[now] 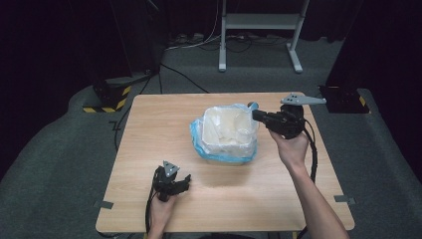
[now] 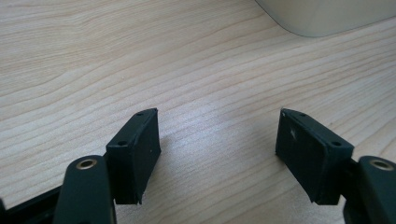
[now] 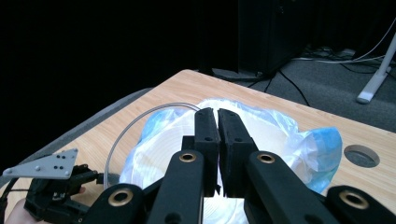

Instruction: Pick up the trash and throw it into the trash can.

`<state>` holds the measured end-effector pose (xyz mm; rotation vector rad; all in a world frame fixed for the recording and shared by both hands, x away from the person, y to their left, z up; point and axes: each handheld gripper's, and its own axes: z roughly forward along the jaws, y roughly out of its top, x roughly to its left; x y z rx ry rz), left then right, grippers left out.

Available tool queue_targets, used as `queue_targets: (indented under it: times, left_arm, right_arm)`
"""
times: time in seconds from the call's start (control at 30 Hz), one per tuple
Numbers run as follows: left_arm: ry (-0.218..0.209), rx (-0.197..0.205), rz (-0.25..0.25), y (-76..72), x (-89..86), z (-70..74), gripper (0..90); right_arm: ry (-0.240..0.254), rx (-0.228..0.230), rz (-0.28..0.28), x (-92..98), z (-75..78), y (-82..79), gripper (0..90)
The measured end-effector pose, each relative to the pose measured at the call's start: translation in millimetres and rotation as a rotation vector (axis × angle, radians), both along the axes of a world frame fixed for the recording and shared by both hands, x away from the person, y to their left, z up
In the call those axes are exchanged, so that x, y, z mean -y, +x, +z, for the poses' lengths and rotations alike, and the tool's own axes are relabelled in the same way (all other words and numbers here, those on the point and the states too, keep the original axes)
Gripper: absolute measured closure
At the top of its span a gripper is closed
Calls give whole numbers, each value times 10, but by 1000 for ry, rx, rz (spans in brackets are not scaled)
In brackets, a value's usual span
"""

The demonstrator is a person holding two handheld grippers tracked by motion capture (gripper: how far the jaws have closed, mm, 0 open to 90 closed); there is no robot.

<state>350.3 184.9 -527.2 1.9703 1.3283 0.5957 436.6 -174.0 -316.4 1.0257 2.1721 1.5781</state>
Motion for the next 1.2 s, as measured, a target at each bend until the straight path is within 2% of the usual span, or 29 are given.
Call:
queue_targets:
  times: [0.37, 0.67, 0.83, 0.87, 0.9, 1.0, 1.2]
  left_arm:
    - [1, -1, 0, -1, 0, 2, 301]
    - [-1, 0, 0, 0, 1, 0, 301]
    - [0, 0, 1, -1, 0, 1, 301]
    - [0, 1, 1, 0, 1, 0, 301]
    - [-1, 1, 2, 0, 1, 0, 301]
    - [-3, 1, 3, 0, 2, 0, 301]
    - [-2, 2, 2, 0, 2, -1, 301]
  right_arm:
    - [-18, -8, -16, -144, -105, 122, 867]
    - [-38, -27, -20, -248, -298, 227, 864]
    - [-47, -27, -20, -289, -335, 257, 858]
    - [-56, -27, -25, -304, -344, 268, 829]
    - [-68, -35, -41, -323, -361, 284, 746]
    - [-88, -37, -60, -331, -398, 299, 639]
    - [-75, -21, -73, -250, -442, 240, 547]
